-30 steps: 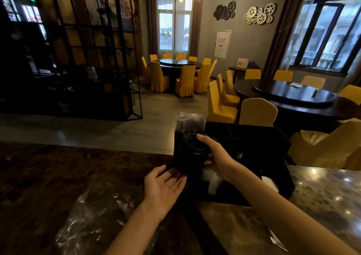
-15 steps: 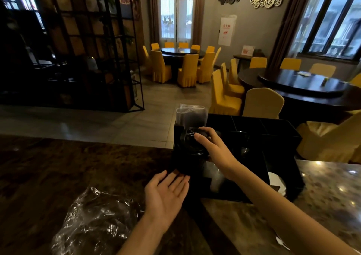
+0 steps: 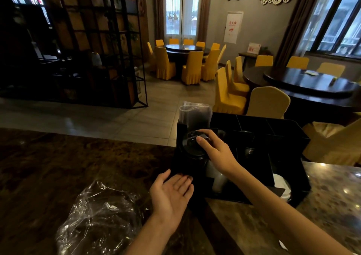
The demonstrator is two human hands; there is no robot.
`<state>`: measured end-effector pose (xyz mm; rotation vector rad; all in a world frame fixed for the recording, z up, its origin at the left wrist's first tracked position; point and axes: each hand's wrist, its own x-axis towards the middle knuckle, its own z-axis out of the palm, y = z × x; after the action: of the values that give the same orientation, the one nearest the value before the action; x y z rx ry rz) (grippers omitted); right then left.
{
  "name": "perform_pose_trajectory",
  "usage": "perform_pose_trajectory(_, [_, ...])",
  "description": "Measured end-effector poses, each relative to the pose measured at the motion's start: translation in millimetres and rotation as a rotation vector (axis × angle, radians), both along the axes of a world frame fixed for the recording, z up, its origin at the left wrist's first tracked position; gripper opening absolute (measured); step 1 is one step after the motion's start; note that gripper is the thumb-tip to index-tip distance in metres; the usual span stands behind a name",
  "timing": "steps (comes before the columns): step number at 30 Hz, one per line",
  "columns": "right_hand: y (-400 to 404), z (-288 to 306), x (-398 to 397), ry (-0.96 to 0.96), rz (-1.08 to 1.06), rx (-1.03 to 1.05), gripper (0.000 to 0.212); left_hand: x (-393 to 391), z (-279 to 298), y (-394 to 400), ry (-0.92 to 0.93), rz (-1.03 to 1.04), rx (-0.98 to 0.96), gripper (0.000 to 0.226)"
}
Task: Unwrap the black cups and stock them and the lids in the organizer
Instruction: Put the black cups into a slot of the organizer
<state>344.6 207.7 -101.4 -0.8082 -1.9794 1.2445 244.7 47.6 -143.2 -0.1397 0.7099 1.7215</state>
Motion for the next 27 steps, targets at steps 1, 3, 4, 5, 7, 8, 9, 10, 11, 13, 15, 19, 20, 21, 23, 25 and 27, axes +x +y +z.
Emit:
perform_pose_trajectory(1, [0.0, -1.8, -0.9, -0.004, -0.009, 0.011, 0.025, -0.4, -1.9, 0.3, -0.005, -0.001, -0.002, 0.081])
perform_pose_trajectory(3, [-0.1, -4.3, -2.0, -0.018, -0.038, 0.024, 0.029, -1.3, -7.2, 0.5, -0.035, 0.001, -0.008, 0.072])
perform_pose_trajectory(4, [-0.4, -5.4, -2.2, -0.032, -0.047, 0.034, 0.031, -1.9, -10.1, 0.6, -0.055, 0.005, -0.012, 0.07])
perform_pose_trajectory(5, [-0.8, -6.4, -2.6, -0.051, -0.046, 0.052, 0.031, -2.3, -12.8, 0.9, -0.078, 0.011, -0.012, 0.071])
perform_pose_trajectory(7, [-1.7, -8.7, -2.9, -0.105, -0.033, 0.118, 0.03, -2.6, -16.6, 1.3, -0.125, 0.022, -0.01, 0.075])
perform_pose_trajectory(8, [-1.9, -10.3, -3.6, -0.137, -0.029, 0.155, 0.031, -2.6, -18.4, 1.6, -0.145, 0.031, -0.012, 0.078])
perform_pose_trajectory(9, [-2.0, -12.2, -4.8, -0.165, -0.027, 0.187, 0.031, -2.5, -20.6, 1.8, -0.161, 0.04, -0.013, 0.08])
perform_pose_trajectory(10, [-1.5, -14.7, -6.3, -0.19, -0.032, 0.217, 0.032, -2.4, -23.0, 1.7, -0.172, 0.047, -0.016, 0.082])
perform_pose_trajectory(11, [-0.6, -17.8, -8.0, -0.212, -0.048, 0.253, 0.034, -2.1, -25.4, 1.7, -0.177, 0.05, -0.019, 0.084])
perform_pose_trajectory(13, [0.9, -25.0, -10.8, -0.268, -0.105, 0.339, 0.038, -1.7, -30.5, 1.7, -0.18, 0.046, -0.025, 0.086])
perform_pose_trajectory(15, [0.1, -31.8, -13.4, -0.321, -0.15, 0.397, 0.042, -2.3, -34.6, 1.7, -0.189, 0.035, -0.033, 0.086])
perform_pose_trajectory(19, [-2.1, -46.4, -16.5, -0.464, -0.208, 0.501, 0.046, -4.4, -43.5, 1.7, -0.212, 0.02, -0.056, 0.088])
perform_pose_trajectory(20, [-3.0, -48.4, -17.1, -0.477, -0.219, 0.521, 0.045, -5.0, -45.1, 1.7, -0.22, 0.018, -0.054, 0.089])
perform_pose_trajectory(21, [-4.1, -49.7, -17.9, -0.482, -0.23, 0.542, 0.044, -5.9, -46.5, 1.8, -0.229, 0.017, -0.046, 0.09])
perform_pose_trajectory(23, [-6.7, -51.1, -20.6, -0.489, -0.254, 0.591, 0.042, -9.0, -48.9, 2.8, -0.251, 0.016, -0.033, 0.089])
perform_pose_trajectory(25, [-8.0, -52.1, -23.5, -0.503, -0.28, 0.621, 0.04, -11.9, -50.9, 4.7, -0.279, 0.015, -0.025, 0.095])
perform_pose_trajectory(27, [-7.8, -52.8, -25.4, -0.511, -0.298, 0.626, 0.038, -13.8, -52.8, 6.6, -0.317, 0.028, -0.004, 0.1])
